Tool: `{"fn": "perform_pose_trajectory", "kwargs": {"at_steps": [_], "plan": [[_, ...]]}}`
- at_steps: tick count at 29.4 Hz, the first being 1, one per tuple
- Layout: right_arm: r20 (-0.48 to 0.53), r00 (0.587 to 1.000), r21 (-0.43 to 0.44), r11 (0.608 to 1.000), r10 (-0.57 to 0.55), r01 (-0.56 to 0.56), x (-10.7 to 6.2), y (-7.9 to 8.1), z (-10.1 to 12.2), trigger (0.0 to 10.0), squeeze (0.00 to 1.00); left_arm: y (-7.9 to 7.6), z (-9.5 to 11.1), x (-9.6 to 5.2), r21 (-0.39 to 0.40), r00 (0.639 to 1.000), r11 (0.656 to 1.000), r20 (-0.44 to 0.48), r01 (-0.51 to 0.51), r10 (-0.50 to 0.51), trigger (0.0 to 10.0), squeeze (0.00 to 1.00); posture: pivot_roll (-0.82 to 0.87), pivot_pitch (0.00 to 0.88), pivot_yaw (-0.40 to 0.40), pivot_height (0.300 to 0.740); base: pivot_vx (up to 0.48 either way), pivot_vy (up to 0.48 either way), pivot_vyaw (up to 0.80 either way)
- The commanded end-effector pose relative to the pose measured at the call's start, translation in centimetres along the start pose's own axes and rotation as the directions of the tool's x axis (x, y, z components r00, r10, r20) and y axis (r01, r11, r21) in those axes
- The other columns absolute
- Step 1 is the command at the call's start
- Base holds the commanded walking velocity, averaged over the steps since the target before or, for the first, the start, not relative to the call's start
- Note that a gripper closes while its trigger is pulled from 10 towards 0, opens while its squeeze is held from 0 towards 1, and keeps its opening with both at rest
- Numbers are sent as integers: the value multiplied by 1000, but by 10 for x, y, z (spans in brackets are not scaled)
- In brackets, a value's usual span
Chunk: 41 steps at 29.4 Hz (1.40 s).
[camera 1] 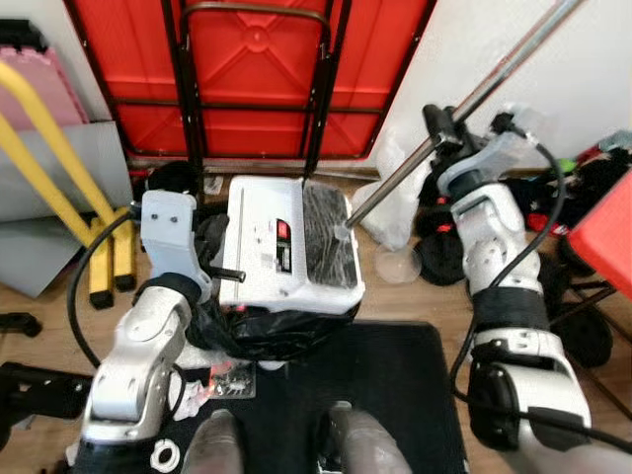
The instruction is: Sweep floor
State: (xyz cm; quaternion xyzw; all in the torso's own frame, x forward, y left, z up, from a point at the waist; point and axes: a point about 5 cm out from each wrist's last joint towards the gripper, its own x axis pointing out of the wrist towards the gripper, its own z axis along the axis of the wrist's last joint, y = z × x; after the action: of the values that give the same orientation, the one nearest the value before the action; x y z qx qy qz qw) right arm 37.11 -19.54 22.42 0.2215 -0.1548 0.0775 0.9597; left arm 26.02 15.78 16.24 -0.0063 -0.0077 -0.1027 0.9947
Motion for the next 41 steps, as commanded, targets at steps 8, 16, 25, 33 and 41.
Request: {"fn": "perform_pose_trajectory", "kwargs": {"at_steps": [8,16,25,33,41], "plan": [[47,999,-17,1000,1,-1,3,-2,18,10000,0,-6,-1,-19,-45,999,999,-43,-5,3,10000,0,-110,340,-177,733,78,0,0],[42,999,-130,992,11,-6,16,-1,31,10000,0,-7,0,-38,-41,995,998,-84,47,-50,10000,0,-106,388,-183,733,0,0,0],[13,997,-475,878,71,-56,61,30,53,10000,0,-16,4,-51,-40,991,996,-104,75,-79,10000,0,-87,441,-211,733,0,0,0],[10,983,-570,808,186,-147,82,71,70,10000,0,-19,8,-63,-49,992,997,-110,64,-69,10000,0,-77,469,-233,733,0,0,0],[1,957,-648,729,291,-221,92,109,77,10000,0,-20,11,-69,-41,991,997,-117,67,-72,10000,0,-79,487,-233,733,0,0,0]]}}
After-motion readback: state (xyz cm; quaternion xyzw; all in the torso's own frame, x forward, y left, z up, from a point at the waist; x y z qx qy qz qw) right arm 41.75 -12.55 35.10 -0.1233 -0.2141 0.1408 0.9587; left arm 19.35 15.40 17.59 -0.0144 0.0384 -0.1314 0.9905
